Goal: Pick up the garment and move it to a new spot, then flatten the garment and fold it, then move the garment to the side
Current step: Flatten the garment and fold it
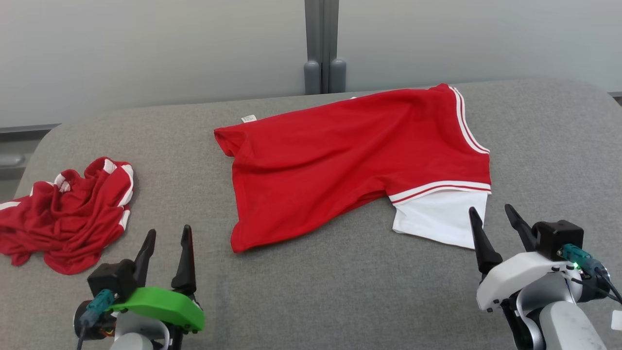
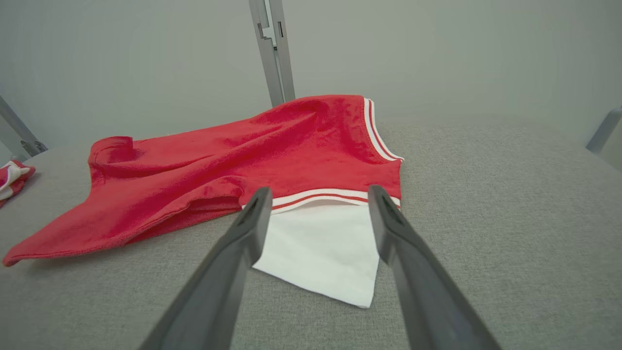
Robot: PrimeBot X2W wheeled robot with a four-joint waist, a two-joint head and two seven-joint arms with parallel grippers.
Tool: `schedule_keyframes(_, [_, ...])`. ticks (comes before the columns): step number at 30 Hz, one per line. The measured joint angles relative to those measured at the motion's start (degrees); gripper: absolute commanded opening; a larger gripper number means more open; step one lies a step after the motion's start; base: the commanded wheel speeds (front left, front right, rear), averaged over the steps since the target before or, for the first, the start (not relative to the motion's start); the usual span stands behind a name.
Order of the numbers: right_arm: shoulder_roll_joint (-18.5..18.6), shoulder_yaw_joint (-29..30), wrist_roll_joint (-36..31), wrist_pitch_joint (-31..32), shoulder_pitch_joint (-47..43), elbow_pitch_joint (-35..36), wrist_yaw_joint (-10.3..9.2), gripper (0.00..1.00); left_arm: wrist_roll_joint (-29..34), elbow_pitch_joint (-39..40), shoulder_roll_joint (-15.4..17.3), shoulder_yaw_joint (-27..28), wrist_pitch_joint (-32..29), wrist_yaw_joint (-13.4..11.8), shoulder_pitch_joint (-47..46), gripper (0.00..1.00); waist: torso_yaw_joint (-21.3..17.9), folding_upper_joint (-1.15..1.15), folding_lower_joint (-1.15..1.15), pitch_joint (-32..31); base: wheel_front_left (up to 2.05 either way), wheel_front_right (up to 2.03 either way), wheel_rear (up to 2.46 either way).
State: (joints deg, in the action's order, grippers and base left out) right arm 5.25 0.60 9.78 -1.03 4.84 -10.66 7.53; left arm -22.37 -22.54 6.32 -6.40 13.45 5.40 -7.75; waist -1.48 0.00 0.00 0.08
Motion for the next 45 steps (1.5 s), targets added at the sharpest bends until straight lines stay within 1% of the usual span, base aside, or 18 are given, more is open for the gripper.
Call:
schedule_keyframes(3, [-0.68, 2.40, -0.43, 3.96, 0.81, -1.43, 0.00, 1.00, 0.10, -0.69, -0.47, -1.75, -1.85, 0.12, -1.26, 1.00, -0.07, 0.00, 0.00, 0.82, 0.00, 0.00, 0.00])
schedule_keyframes(6, [-1.29, 5.27, -1.54, 7.94, 3.08, -3.71, 0.00, 1.00, 0.21, -2.37, -1.66, -3.78, -5.09, 0.01, -2.89, 1.00, -0.21, 0.00, 0.00, 1.99, 0.00, 0.00, 0.00])
schedule_keyframes(9, [-1.92, 7.28, -2.70, 11.49, 6.15, -7.04, 0.00, 1.00, -0.71, -5.01, -2.21, -4.92, -8.24, -0.86, -5.08, 1.00, -0.37, 0.00, 0.00, 3.33, 0.00, 0.00, 0.00])
schedule_keyframes(12, [-2.27, 7.88, -3.92, 13.07, 8.75, -10.50, 0.00, 1.00, -2.72, -8.14, -2.72, -5.46, -11.98, -1.77, -6.69, 1.00, -0.56, 0.00, 0.00, 4.76, 0.00, 0.00, 0.00])
schedule_keyframes(15, [-2.34, 8.29, -4.87, 13.12, 11.32, -13.77, 0.00, 1.00, -3.83, -10.05, -3.15, -6.32, -13.62, -2.26, -8.10, 1.00, -0.75, 0.00, 0.00, 6.17, 0.00, 0.00, 0.00])
schedule_keyframes(25, [-2.38, 7.01, -4.54, 10.90, 16.56, -23.38, 0.00, 1.00, -6.77, -14.61, -3.42, -8.73, -15.18, -3.43, -12.08, 1.00, -0.79, 0.00, 0.00, 9.68, 0.00, 0.00, 0.00])
schedule_keyframes(31, [-2.42, 5.95, -4.45, 9.29, 18.26, -26.30, 0.00, 1.00, -7.91, -15.82, -3.43, -11.01, -14.58, -3.44, -13.62, 1.00, -0.64, 0.00, 0.00, 10.70, 0.00, 0.00, 0.00])
schedule_keyframes(37, [-2.38, 5.50, -4.55, 9.17, 19.70, -28.65, 0.00, 1.00, -8.87, -17.52, -3.41, -13.22, -15.44, -4.13, -15.18, 1.00, -0.73, 0.00, 0.00, 11.37, 0.00, 0.00, 0.00])
schedule_keyframes(38, [-2.36, 5.39, -4.64, 9.36, 20.09, -29.13, 0.00, 1.00, -8.99, -17.97, -3.36, -13.66, -15.88, -4.15, -15.35, 0.97, -0.74, 0.00, 0.00, 11.50, 0.00, 0.00, 0.00])
schedule_keyframes(39, [-2.36, 5.39, -4.65, 9.62, 20.41, -29.54, 0.00, 1.00, -9.12, -18.28, -3.36, -14.03, -16.05, -4.14, -15.58, 0.67, -0.74, 0.00, 0.00, 11.62, 0.00, 0.00, 0.00])
schedule_keyframes(40, [-2.31, 5.33, -4.65, 10.12, 20.62, -29.95, 0.00, 0.84, -9.37, -18.57, -3.31, -14.29, -16.51, -4.08, -15.90, 0.00, -0.73, 0.00, 0.00, 11.73, 0.00, 0.00, 0.00])
schedule_keyframes(41, [-2.27, 5.38, -4.63, 10.51, 20.80, -30.20, 0.00, 0.55, -9.49, -18.80, -3.23, -14.56, -16.85, -3.80, -16.13, 0.00, -0.72, 0.00, 0.00, 11.81, 0.00, 0.00, 0.00])
schedule_keyframes(42, [-2.29, 5.64, -4.71, 10.79, 21.05, -30.49, 0.00, 0.37, -9.91, -19.05, -3.12, -14.90, -17.28, -3.39, -16.36, 0.00, -0.69, 0.00, 0.00, 11.88, 0.00, 0.00, 0.00])
schedule_keyframes(43, [-2.27, 5.73, -4.91, 11.13, 21.21, -30.65, 0.00, 0.14, -10.16, -19.25, -3.14, -15.26, -17.42, -3.27, -16.46, 0.00, -0.66, 0.00, 0.00, 11.93, 0.00, 0.00, 0.00])
schedule_keyframes(44, [-2.27, 5.81, -4.89, 11.27, 21.28, -30.74, 0.00, 0.00, -10.25, -19.41, -3.25, -15.56, -17.41, -3.02, -16.50, 0.00, -0.64, 0.00, 0.00, 11.95, 0.00, 0.00, 0.00])
schedule_keyframes(45, [-2.27, 5.98, -4.88, 11.28, 21.30, -30.82, 0.00, 0.00, -10.35, -19.63, -3.33, -15.78, -17.38, -2.94, -16.63, 0.00, -0.63, 0.00, 0.00, 11.94, 0.00, 0.00, 0.00])
